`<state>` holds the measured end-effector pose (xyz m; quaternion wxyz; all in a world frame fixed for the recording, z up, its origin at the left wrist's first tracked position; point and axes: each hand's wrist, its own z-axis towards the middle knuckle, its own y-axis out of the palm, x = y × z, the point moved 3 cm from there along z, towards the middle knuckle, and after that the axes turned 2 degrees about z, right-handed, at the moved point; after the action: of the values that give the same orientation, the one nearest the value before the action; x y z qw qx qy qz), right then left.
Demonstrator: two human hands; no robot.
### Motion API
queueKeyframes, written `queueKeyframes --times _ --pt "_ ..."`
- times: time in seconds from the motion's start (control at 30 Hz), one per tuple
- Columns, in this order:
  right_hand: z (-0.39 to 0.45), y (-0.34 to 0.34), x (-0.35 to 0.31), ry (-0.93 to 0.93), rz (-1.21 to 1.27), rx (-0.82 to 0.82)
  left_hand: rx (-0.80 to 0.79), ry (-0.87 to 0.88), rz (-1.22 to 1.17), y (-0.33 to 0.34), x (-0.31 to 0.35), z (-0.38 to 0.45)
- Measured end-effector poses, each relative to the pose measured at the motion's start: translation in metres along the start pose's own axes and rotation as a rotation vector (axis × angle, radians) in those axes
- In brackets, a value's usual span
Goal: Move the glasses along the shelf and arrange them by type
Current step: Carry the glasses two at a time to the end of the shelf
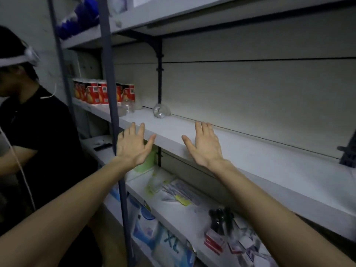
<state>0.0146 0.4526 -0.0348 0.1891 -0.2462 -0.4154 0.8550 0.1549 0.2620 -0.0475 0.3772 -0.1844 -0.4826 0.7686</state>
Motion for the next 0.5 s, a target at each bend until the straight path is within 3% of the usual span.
queueKeyframes --times 0.33,0.5 --pt "0.171 0.087 -0.034 0.034 0.03 -0.121 -0.092 -0.037 0.055 0.049 -0.071 0.16" --pt "0.237 0.137 -0.048 0.06 0.044 -0.15 -0.091 0.061 0.115 0.081 -0.092 0.241"
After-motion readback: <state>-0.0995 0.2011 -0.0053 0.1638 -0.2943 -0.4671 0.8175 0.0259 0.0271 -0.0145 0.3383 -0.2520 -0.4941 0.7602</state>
